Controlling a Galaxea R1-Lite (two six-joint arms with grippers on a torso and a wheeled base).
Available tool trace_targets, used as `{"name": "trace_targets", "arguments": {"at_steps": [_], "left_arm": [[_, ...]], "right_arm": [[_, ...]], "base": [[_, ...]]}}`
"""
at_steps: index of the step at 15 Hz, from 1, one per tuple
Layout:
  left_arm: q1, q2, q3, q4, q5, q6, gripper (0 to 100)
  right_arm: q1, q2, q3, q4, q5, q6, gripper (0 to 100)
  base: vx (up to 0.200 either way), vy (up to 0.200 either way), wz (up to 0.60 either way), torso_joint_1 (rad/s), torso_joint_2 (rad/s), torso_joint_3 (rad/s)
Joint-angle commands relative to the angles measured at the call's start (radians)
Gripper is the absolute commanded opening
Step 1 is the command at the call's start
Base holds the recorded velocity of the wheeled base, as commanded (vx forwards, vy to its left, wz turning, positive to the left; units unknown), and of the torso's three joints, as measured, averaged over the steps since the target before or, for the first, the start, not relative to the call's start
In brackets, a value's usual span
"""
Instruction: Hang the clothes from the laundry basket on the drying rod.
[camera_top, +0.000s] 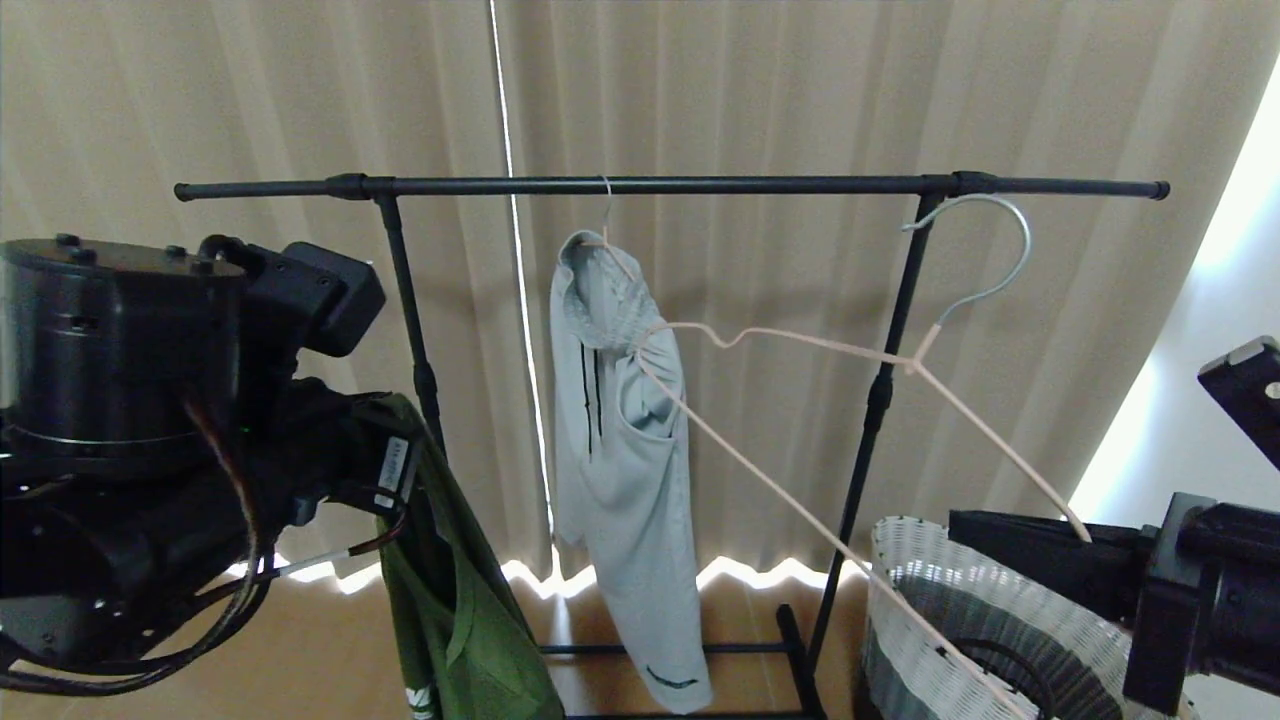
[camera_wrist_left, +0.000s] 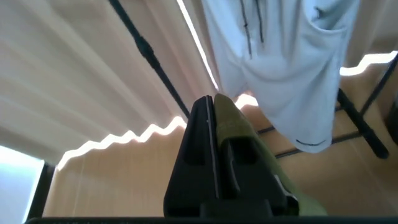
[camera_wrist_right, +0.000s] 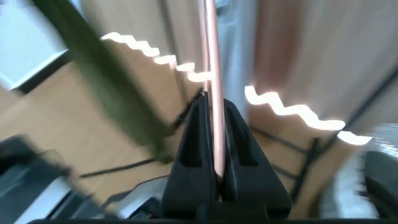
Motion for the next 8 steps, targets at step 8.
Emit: {"name": "trace_targets", "arguments": {"at_steps": [8], "left_arm": [[-0.03, 0.168, -0.146, -0.009, 0.091, -0.074, 0]], "right_arm": [[0.145, 0.007, 0.031, -0.005, 0.165, 0.029, 0]], "base": [[0.0, 0.0, 0.0, 0.0, 0.0, 0.0]]}}
